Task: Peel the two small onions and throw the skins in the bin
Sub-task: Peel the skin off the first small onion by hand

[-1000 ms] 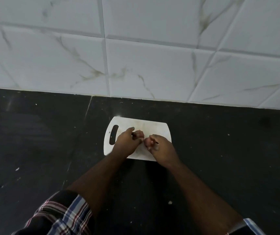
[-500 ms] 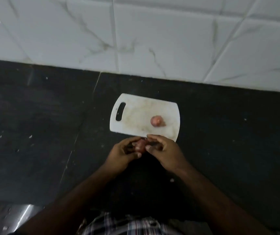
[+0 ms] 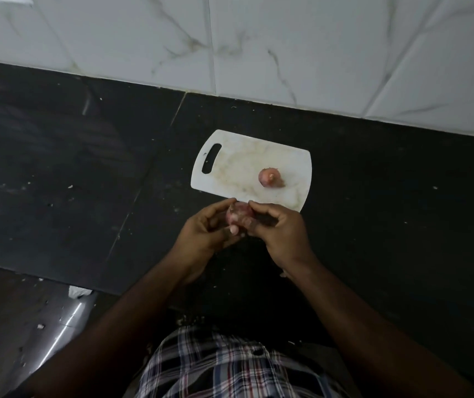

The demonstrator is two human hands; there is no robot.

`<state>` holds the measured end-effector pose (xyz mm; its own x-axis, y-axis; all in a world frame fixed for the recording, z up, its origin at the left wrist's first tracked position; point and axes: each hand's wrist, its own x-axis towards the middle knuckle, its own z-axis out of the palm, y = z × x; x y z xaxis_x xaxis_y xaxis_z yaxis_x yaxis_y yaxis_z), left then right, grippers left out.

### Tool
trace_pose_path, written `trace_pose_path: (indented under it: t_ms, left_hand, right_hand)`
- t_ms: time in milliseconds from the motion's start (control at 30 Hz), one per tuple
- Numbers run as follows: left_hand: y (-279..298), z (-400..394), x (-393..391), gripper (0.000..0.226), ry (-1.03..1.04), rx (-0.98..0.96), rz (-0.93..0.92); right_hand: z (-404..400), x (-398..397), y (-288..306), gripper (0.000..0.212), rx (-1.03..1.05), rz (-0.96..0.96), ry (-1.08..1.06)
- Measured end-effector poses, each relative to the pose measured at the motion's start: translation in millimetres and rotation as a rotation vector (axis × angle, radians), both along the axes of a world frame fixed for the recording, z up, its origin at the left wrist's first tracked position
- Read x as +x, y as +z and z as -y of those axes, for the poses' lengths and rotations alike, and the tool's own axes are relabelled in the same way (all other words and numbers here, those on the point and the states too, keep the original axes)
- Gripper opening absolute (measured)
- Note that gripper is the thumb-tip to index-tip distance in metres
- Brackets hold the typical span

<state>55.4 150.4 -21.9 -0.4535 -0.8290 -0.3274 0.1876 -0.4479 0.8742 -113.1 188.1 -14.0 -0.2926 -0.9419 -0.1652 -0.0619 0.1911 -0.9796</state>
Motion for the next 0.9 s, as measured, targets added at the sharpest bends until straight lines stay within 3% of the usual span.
trace_pose_path:
  t_ms: [267, 467, 567, 733, 900]
  left_hand:
    - [16.3, -20.4, 3.3, 0.055, 0.038, 0.078, -0.121]
    - [18.2, -12.9, 10.0, 0.055, 0.025, 0.086, -0.105]
    - [19.5, -5.1, 17.4, 0.049, -0.011, 0.087, -0.104]
    - [19.6, 6.3, 27.0, 0.054, -0.072, 0.107, -0.137]
    - [24.4, 12.3, 26.1, 0.054, -0.103, 0.093, -0.162]
  right_hand:
    - [-12.4, -2.1, 22.6, 0.029, -0.174, -0.227, 0.12]
    - [-7.5, 9.7, 27.8, 0.017, -0.273, -0.493, 0.029]
    - [-7.5, 18.7, 32.0, 0.015, -0.251, -0.523, 0.022]
    - [-1.1, 21.8, 36.5, 0.022, -0.092, -0.385, 0.045]
    - [-0.2, 27.3, 44.6, 0.008, -0.204, -0.58, -0.045]
